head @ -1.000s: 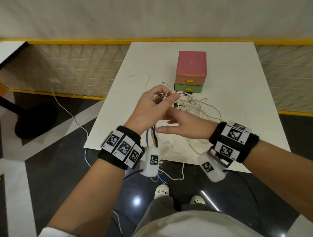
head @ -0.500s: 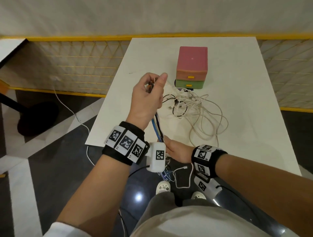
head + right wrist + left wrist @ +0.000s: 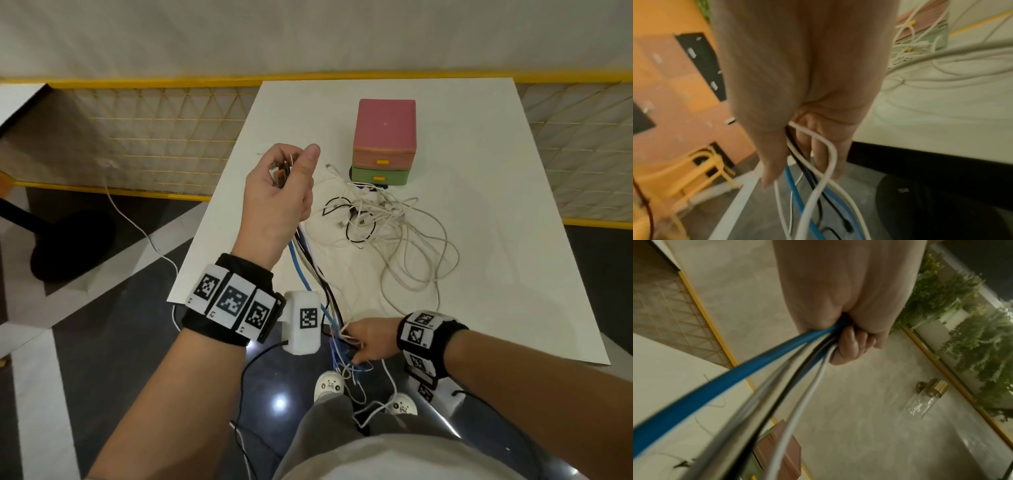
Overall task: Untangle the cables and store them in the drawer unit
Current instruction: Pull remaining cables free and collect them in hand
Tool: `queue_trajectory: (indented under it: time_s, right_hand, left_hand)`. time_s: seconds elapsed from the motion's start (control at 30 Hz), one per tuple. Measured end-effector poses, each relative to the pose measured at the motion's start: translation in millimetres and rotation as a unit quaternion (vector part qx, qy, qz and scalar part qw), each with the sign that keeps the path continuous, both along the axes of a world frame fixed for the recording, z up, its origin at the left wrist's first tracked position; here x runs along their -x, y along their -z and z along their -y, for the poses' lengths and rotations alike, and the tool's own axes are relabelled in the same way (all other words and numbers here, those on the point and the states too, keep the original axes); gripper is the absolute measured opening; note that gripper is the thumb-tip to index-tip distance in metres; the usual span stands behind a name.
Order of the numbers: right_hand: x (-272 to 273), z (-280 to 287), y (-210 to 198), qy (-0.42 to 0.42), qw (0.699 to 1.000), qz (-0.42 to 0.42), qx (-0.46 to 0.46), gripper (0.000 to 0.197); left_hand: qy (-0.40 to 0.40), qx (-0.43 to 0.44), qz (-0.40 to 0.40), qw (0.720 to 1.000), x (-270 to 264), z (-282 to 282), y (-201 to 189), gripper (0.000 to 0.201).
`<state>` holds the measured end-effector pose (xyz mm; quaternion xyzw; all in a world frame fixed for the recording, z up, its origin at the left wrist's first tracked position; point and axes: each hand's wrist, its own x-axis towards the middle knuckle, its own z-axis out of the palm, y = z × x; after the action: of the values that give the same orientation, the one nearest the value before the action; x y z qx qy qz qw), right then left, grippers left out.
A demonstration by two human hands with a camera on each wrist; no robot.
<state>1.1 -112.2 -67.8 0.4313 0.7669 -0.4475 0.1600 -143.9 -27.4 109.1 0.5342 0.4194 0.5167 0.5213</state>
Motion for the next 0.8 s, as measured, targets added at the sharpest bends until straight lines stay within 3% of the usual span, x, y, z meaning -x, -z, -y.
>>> queue_trajectory:
  time_s: [0.07,0.17,0.23,0.3,0.37,0.4,0.47,0.5,0.6,0.8]
  right_hand:
    - [-3,-7,-10,-0.004,1.000,-0.013,0.009,0.036]
    - [-14,-29,-34,0.055,0.996,-0.066,-0.011,0.036]
    - [-24,-47,-47,0.099,0.979,-0.111,-0.138,0.025]
    - [-34,-65,-49,0.150,0.943,-0.137,-0.262,0.026]
    - [-44,-83,-44,0.184,0.927,-0.104,-0.311,0.042]
    - [-48,-91,-42,0.185,0.935,-0.060,-0.296,0.046]
    - [-53,-102,-39,0.165,0.953,0.012,-0.252,0.036]
    - [-54,-106,-40,0.162,0.956,0.008,-0.243,0.027]
    - [-48,-114,-53,0.187,0.939,-0.093,-0.274,0.021]
    - [-45,-133,-121,0.224,0.885,-0.271,-0.304,0.022]
  left_hand:
    - [0.002,0.003,-0.015,1.000,1,-1,4,0.024]
    - [-0.005,0.017,-0.034,0.999,0,0,13,0.023]
    - [-0.006,0.028,-0.039,0.999,0,0,20,0.022]
    - [-0.009,0.037,-0.043,0.998,0,-2,26,0.023]
    - [-0.025,0.052,-0.044,0.997,2,-6,31,0.023]
    - [-0.038,0.061,-0.045,0.996,3,-9,34,0.024]
    - [-0.065,0.075,-0.054,0.994,7,-16,39,0.025]
    - [-0.074,0.078,-0.064,0.992,8,-19,41,0.026]
    - [-0.060,0.081,-0.098,0.990,8,-26,49,0.023]
    - [0.059,0.098,-0.200,0.973,-12,-43,66,0.025]
